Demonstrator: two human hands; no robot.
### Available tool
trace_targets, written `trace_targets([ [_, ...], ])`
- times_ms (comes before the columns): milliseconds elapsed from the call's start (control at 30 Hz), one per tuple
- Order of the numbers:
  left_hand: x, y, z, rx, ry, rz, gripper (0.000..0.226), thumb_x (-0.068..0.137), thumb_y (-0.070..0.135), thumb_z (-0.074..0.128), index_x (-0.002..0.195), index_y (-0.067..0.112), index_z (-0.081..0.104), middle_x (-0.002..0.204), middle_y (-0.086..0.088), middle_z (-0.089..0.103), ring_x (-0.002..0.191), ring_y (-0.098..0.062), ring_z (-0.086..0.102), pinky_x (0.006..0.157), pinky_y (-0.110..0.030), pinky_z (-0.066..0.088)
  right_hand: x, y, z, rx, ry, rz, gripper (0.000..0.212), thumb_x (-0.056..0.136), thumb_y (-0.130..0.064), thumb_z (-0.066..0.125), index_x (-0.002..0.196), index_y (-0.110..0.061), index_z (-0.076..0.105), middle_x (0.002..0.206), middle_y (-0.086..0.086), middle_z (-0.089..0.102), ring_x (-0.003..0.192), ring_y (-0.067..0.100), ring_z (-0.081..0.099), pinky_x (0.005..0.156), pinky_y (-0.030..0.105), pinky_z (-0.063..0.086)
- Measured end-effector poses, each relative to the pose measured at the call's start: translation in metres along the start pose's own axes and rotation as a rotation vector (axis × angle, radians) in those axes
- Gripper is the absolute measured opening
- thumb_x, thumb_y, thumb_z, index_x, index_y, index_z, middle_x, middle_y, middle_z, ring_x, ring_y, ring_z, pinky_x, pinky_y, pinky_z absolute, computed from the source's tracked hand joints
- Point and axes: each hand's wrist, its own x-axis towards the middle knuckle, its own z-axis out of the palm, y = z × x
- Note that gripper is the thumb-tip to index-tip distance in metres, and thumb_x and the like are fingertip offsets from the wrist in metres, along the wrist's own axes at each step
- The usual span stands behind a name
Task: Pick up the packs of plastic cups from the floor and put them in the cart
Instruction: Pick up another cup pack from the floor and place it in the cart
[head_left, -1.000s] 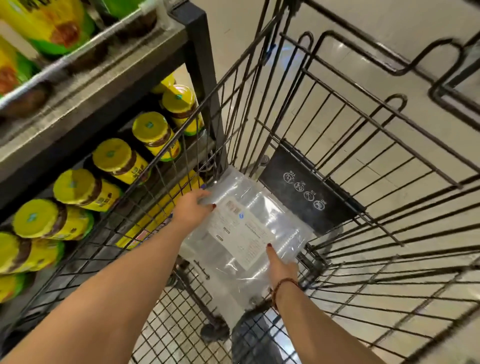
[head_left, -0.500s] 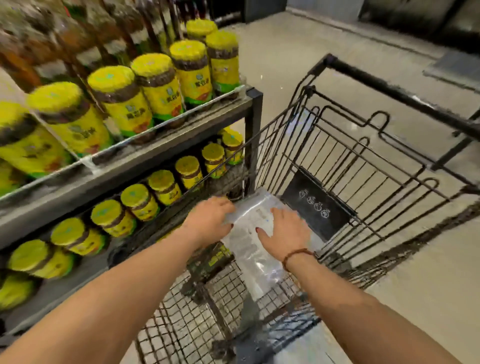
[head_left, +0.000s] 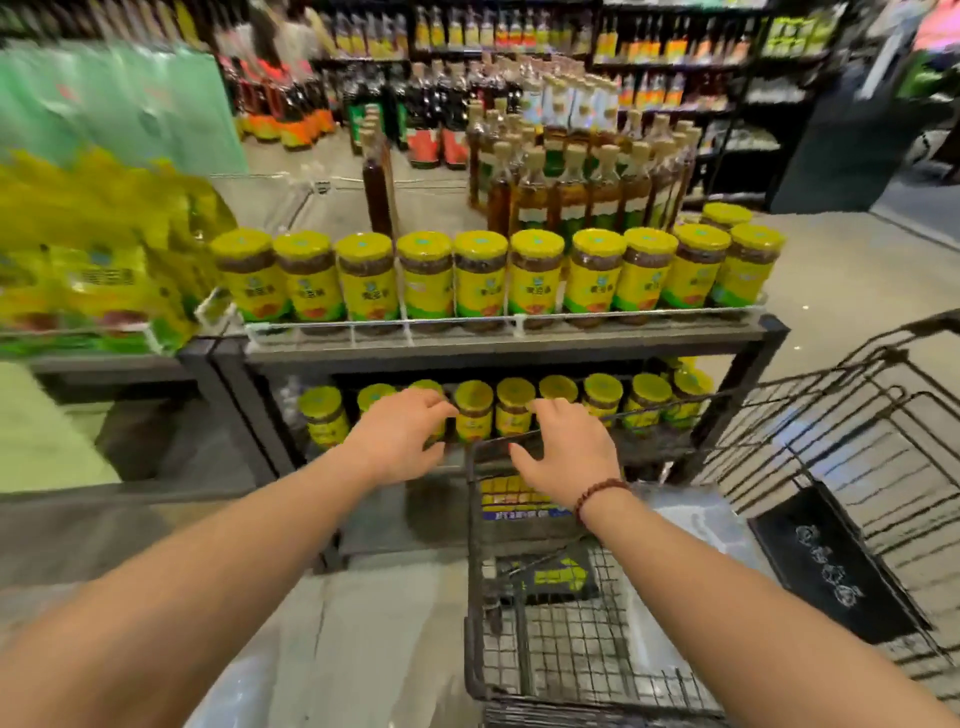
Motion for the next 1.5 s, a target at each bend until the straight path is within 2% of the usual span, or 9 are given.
trace_targets([
  [133, -0.075, -0.029, -0.016, 0.034, 0.018, -0.286, 0.043, 0.088, 0.034, 0.058, 0.126, 0.014, 0.057, 0.121, -0.008, 0.061, 0.113, -0.030, 0.055, 0.087, -0.041, 0.048, 0.018, -0.060, 0.008, 0.025, -0.073, -0.261, 0.051, 0.091, -0.050, 0.052, 0.127, -0.014, 0.050, 0.119, 0.006, 0.057, 0.114, 0.028, 0.054, 0.089, 0.039, 0.048],
  [233, -0.135, -0.032, -0.019, 0.023, 0.020, -0.499, 0.045, 0.091, 0.038, 0.056, 0.131, 0.017, 0.054, 0.128, -0.005, 0.058, 0.119, -0.026, 0.052, 0.091, -0.039, 0.047, 0.018, -0.102, 0.025, 0.051, -0.125, -0.463, 0.047, 0.088, -0.049, 0.056, 0.120, -0.013, 0.054, 0.115, 0.009, 0.060, 0.111, 0.032, 0.055, 0.086, 0.040, 0.047],
  [367, -0.224, -0.017, -0.007, 0.003, -0.048, -0.769, 0.046, 0.094, 0.042, 0.051, 0.133, 0.017, 0.051, 0.127, -0.004, 0.056, 0.119, -0.025, 0.049, 0.090, -0.034, 0.041, 0.002, -0.160, 0.052, 0.017, -0.236, -0.696, 0.047, 0.090, -0.049, 0.054, 0.124, -0.017, 0.052, 0.120, 0.007, 0.057, 0.117, 0.029, 0.052, 0.089, 0.039, 0.045],
  [500, -0.317, 0.002, 0.016, 0.006, -0.172, -0.974, 0.052, 0.093, 0.046, 0.049, 0.139, 0.022, 0.047, 0.136, -0.002, 0.053, 0.127, -0.026, 0.045, 0.101, -0.037, 0.038, -0.029, -0.214, 0.079, -0.064, -0.329, -0.914, 0.049, 0.090, -0.051, 0.052, 0.125, -0.017, 0.051, 0.123, 0.007, 0.056, 0.120, 0.028, 0.051, 0.093, 0.037, 0.042],
  [667, -0.403, 0.012, 0.036, -0.017, -0.219, -1.130, 0.051, 0.093, 0.045, 0.050, 0.139, 0.023, 0.048, 0.136, 0.001, 0.054, 0.125, -0.022, 0.045, 0.099, -0.034, 0.037, -0.060, -0.277, 0.113, -0.179, -0.395, -1.129, 0.050, 0.092, -0.051, 0.048, 0.131, -0.019, 0.046, 0.126, 0.005, 0.054, 0.121, 0.026, 0.048, 0.095, 0.037, 0.040],
  [900, -0.472, -0.036, 0.062, -0.091, -0.197, -1.204, 0.053, 0.094, 0.045, 0.049, 0.142, 0.022, 0.044, 0.141, -0.001, 0.050, 0.129, -0.021, 0.043, 0.102, -0.035, 0.036, -0.075, -0.366, 0.157, -0.232, -0.482, -1.211, 0.053, 0.094, -0.052, 0.045, 0.136, -0.020, 0.043, 0.130, 0.003, 0.053, 0.121, 0.024, 0.049, 0.097, 0.035, 0.040],
  [1267, -0.502, -0.142, 0.107, -0.199, -0.275, -1.219, 0.051, 0.095, 0.044, 0.048, 0.140, 0.020, 0.046, 0.136, -0.002, 0.053, 0.125, -0.022, 0.046, 0.098, -0.035, 0.040, -0.031, -0.454, 0.226, -0.242, -0.630, -1.143, 0.056, 0.093, -0.053, 0.047, 0.139, -0.021, 0.043, 0.134, 0.002, 0.053, 0.125, 0.024, 0.048, 0.100, 0.036, 0.041],
  [1400, -0.500, -0.187, 0.143, -0.260, -0.280, -1.312, 0.050, 0.094, 0.044, 0.048, 0.138, 0.021, 0.048, 0.134, -0.001, 0.055, 0.123, -0.021, 0.048, 0.097, -0.035, 0.042, 0.014, -0.491, 0.277, -0.220, -0.729, -1.132, 0.057, 0.092, -0.053, 0.049, 0.138, -0.021, 0.044, 0.134, 0.003, 0.052, 0.123, 0.025, 0.050, 0.096, 0.034, 0.043],
  [1500, -0.497, -0.216, 0.178, -0.371, -0.259, -1.458, 0.051, 0.094, 0.044, 0.049, 0.140, 0.022, 0.047, 0.139, -0.001, 0.052, 0.127, -0.021, 0.046, 0.099, -0.032, 0.039, 0.048, -0.516, 0.321, -0.204, -0.820, -1.129, 0.056, 0.092, -0.051, 0.052, 0.139, -0.021, 0.044, 0.135, 0.003, 0.051, 0.126, 0.024, 0.048, 0.097, 0.033, 0.043],
])
